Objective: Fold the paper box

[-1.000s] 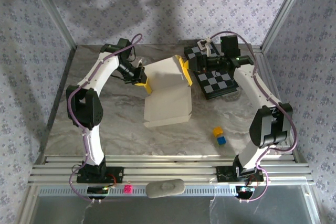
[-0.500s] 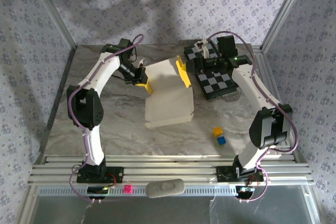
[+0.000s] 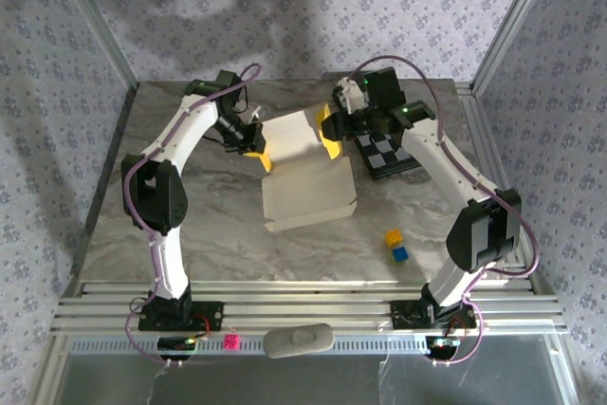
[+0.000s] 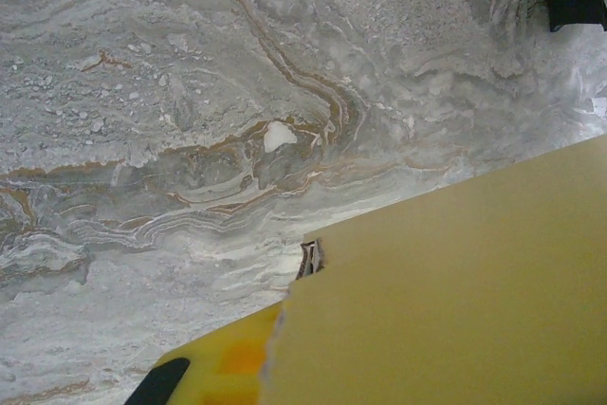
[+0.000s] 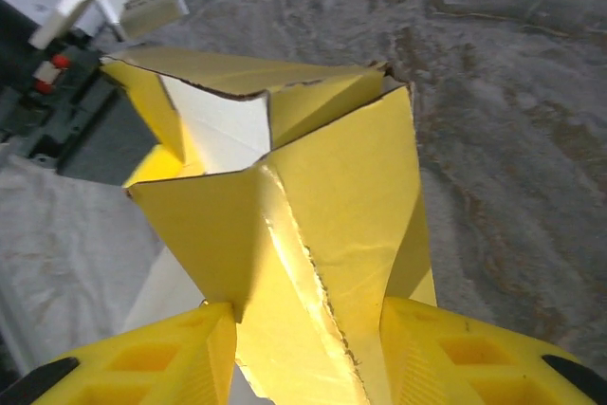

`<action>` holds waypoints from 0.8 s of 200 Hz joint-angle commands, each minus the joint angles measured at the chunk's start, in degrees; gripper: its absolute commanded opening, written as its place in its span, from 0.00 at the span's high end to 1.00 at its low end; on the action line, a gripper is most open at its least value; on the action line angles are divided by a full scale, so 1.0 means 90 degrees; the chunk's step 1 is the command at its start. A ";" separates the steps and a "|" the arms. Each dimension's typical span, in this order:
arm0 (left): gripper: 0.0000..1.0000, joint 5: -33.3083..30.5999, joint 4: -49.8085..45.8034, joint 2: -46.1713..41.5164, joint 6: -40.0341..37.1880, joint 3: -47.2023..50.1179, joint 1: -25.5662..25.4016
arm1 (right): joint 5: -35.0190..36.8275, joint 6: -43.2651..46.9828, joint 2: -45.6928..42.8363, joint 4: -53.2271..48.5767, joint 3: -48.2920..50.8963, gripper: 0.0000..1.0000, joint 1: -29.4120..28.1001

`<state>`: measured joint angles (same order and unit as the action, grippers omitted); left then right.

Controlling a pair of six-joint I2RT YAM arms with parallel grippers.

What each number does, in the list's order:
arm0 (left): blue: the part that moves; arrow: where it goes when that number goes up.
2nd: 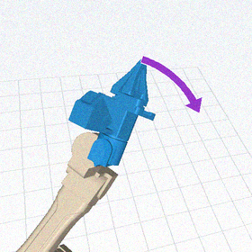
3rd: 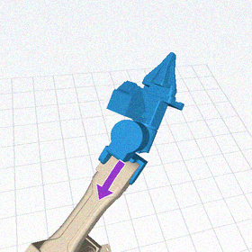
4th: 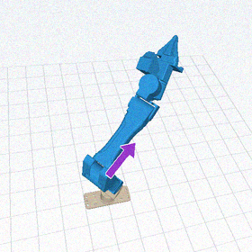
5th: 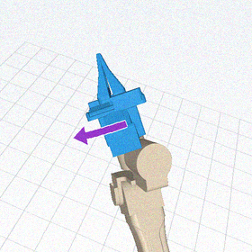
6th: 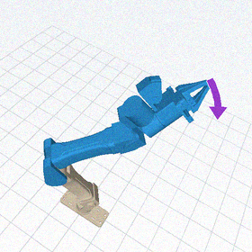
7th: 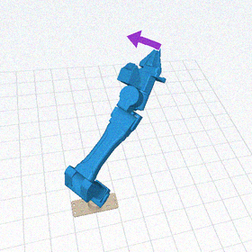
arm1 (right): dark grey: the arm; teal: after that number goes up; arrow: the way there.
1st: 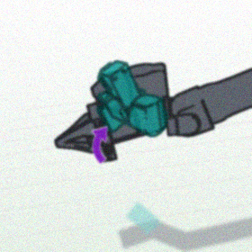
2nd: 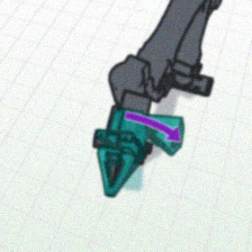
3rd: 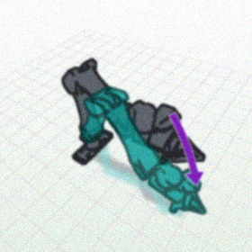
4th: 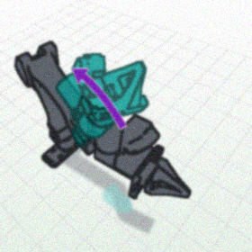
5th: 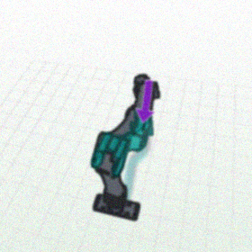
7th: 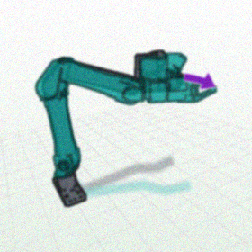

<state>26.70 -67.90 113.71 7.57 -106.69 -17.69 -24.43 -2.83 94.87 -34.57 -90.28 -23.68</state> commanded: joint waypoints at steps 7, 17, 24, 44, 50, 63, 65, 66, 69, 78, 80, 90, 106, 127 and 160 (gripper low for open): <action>1.00 0.0362 -0.0045 -0.0218 0.0021 -0.0196 -0.0065 | 0.1152 0.0263 -0.0143 -0.0129 -0.0108 0.54 -0.0259; 1.00 0.0339 -0.0055 -0.0228 0.0018 -0.0196 -0.0075 | 0.1318 0.0265 -0.0132 -0.0107 -0.0096 0.54 -0.0314; 1.00 0.0335 -0.0053 -0.0228 0.0019 -0.0205 -0.0085 | 0.1469 0.0275 -0.0131 -0.0080 -0.0096 0.54 -0.0350; 1.00 0.0287 -0.0058 -0.0222 0.0054 -0.0206 -0.0114 | 0.2075 0.0272 -0.0122 -0.0017 -0.0067 0.55 -0.0466; 1.00 0.0278 -0.0056 -0.0218 0.0065 -0.0206 -0.0126 | 0.2202 0.0266 -0.0111 -0.0014 -0.0051 0.55 -0.0489; 1.00 0.0228 -0.0063 -0.0203 0.0109 -0.0206 -0.0143 | 0.2350 0.0256 -0.0109 0.0155 0.0010 0.56 -0.0521; 1.00 0.0215 -0.0063 -0.0203 0.0119 -0.0208 -0.0151 | 0.2367 0.0249 -0.0106 0.0178 0.0018 0.56 -0.0535; 1.00 0.0216 -0.0063 -0.0203 0.0122 -0.0207 -0.0152 | 0.2374 0.0242 -0.0099 0.0188 0.0025 0.57 -0.0539; 1.00 0.0217 -0.0063 -0.0196 0.0135 -0.0206 -0.0158 | 0.2402 0.0235 -0.0101 0.0202 0.0030 0.57 -0.0547; 1.00 0.0207 -0.0066 -0.0175 0.0152 -0.0216 -0.0180 | 0.2458 0.0231 -0.0062 0.0227 0.0041 0.60 -0.0571; 1.00 0.0207 -0.0064 -0.0174 0.0154 -0.0215 -0.0187 | 0.2467 0.0233 -0.0050 0.0235 0.0041 0.60 -0.0577; 1.00 0.0196 -0.0068 -0.0157 0.0179 -0.0234 -0.0210 | 0.2566 0.0236 -0.0011 0.0265 0.0042 0.62 -0.0626; 1.00 0.0188 -0.0087 -0.0120 0.0230 -0.0278 -0.0239 | 0.2854 0.0246 0.0043 0.0296 0.0026 0.68 -0.0748; 1.00 0.0175 -0.0112 -0.0078 0.0342 -0.0343 -0.0241 | 0.3379 0.0292 0.0128 0.0293 -0.0024 0.75 -0.0917; 1.00 0.0159 -0.0170 -0.0028 0.0483 -0.0434 -0.0236 | 0.4375 0.0360 0.0310 0.0162 -0.0168 0.84 -0.1185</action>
<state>25.93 -68.23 113.71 11.05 -107.33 -19.14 7.31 -0.49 95.37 -32.82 -90.21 -32.16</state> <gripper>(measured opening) 0.082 0.183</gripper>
